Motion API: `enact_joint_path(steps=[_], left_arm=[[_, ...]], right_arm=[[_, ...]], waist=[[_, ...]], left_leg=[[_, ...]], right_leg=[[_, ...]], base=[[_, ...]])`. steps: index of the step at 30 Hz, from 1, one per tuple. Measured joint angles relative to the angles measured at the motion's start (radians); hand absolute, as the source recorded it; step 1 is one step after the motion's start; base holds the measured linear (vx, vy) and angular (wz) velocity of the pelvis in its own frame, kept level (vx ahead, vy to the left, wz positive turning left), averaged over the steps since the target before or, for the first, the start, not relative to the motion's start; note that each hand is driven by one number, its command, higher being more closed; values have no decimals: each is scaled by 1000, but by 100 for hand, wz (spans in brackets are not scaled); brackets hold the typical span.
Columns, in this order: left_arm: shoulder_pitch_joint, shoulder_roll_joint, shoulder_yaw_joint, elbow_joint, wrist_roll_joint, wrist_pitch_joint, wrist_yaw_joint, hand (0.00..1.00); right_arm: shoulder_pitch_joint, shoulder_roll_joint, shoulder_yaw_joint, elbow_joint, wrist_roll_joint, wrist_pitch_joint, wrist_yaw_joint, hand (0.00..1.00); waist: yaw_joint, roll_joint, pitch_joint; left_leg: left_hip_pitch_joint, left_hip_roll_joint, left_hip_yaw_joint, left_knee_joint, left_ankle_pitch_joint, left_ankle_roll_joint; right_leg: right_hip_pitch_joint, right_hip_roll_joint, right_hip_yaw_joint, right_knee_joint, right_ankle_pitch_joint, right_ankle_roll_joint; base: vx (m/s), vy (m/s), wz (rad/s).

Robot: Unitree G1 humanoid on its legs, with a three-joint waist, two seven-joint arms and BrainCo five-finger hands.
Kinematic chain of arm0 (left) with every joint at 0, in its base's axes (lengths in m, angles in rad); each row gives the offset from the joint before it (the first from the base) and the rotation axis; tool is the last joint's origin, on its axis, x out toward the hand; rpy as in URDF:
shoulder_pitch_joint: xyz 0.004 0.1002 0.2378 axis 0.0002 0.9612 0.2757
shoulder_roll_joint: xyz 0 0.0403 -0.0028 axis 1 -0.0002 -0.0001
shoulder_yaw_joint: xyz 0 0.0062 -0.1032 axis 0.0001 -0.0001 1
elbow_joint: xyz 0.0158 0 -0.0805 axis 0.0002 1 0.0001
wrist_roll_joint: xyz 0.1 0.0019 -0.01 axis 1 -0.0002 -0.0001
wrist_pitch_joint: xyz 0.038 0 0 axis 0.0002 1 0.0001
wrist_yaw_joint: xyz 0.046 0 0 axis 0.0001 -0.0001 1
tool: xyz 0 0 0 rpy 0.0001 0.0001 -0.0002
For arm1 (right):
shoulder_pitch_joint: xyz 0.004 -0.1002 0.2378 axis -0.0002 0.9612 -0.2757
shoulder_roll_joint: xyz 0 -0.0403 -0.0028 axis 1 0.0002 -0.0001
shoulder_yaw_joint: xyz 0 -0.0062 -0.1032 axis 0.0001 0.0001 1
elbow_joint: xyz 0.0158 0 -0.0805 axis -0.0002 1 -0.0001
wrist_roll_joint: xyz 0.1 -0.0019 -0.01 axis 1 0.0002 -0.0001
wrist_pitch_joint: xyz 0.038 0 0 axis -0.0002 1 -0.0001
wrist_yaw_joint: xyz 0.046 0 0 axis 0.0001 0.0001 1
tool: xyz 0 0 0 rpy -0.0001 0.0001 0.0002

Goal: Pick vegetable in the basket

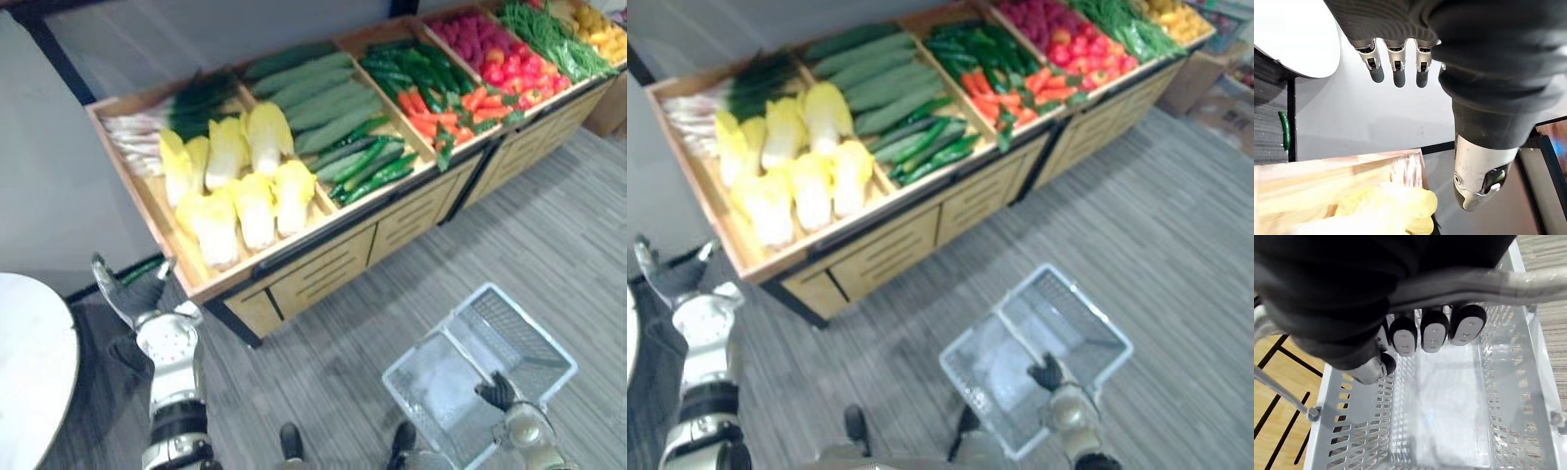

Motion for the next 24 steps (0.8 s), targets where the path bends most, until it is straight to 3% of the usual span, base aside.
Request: enact_joint_path(steps=[6, 18, 24], left_arm=[[-136, 72, 3, 95, 0, 41, 38, 0], [-313, 155, -49, 196, 41, 100, 57, 0], [-369, 159, -99, 196, 58, 102, 57, 0]], right_arm=[[-74, -8, 46, -12, 1, -4, -4, 100], [-141, -4, 92, -46, 15, -29, -30, 100], [-166, 5, 121, -50, 20, -37, -46, 100]], waist=[[0, -13, 72], [-8, -34, 151], [-23, -38, 175]], left_leg=[[-40, -4, 25, 0, 3, 3], [-106, -3, 25, 1, 5, 2], [-113, -4, 30, 1, 5, 2]], right_leg=[[-52, 3, 35, -16, 23, -4], [-113, 14, 76, -45, 40, -11], [-122, 17, 98, -61, 47, -12]], base=[[39, 7, -12], [64, -3, -3], [46, -1, -7]])
